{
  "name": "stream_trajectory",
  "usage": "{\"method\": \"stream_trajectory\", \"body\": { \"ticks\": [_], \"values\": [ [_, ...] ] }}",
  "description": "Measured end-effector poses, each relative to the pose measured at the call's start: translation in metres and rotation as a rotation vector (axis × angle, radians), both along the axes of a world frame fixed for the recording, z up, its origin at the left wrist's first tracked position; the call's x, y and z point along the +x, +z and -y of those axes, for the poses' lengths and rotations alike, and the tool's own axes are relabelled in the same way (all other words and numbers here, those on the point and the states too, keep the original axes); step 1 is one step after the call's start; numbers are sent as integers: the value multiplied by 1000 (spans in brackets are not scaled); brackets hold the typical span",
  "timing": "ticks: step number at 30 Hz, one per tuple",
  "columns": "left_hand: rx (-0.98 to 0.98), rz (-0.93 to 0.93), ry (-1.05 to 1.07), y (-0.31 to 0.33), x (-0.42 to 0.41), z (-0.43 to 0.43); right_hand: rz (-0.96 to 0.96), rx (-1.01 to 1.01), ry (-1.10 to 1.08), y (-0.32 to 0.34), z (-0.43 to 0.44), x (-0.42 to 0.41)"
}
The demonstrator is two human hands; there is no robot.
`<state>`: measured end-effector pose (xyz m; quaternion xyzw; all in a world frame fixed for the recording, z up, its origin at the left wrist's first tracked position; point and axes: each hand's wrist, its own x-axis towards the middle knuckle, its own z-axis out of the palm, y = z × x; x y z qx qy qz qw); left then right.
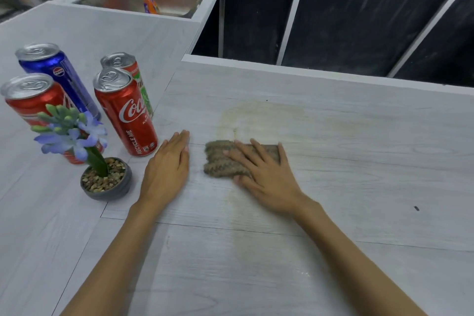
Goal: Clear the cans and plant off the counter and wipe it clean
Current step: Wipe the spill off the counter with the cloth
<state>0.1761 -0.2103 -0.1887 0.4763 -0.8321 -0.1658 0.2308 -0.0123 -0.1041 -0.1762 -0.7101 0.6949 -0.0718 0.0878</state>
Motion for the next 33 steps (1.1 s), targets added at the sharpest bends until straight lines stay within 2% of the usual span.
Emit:
{"method": "stream_trajectory", "body": {
  "ticks": [4, 7, 10, 14, 18, 21, 25, 28, 31, 33],
  "values": [
    [-3, -1, -1, 0, -1, 0, 27, 58, -60, 0, -48, -23],
    [-4, 8, 1, 0, -1, -1, -30, 48, -222, 1, 1, -59],
    [-19, 41, -6, 0, -1, -1, 1, 83, -315, 3, 71, -60],
    [-19, 72, -10, 1, -2, -2, 27, 99, -227, 3, 88, -20],
    [-17, 76, -12, 3, -2, -3, -19, 6, -66, 1, 1, 13],
    [-9, 80, -19, 2, -1, -3, -9, 67, -2, 2, -51, 1],
    [6, 62, -13, 3, -1, -4, -16, 101, -142, 6, -6, -50],
    [9, 55, -8, 4, -2, -4, 25, 82, -250, 5, 60, -48],
    [4, 49, -6, 3, -3, -2, 47, 65, -195, 4, 84, -18],
    [6, 54, -10, 2, -3, -1, 24, 50, -113, 2, 62, -3]
  ]
}}
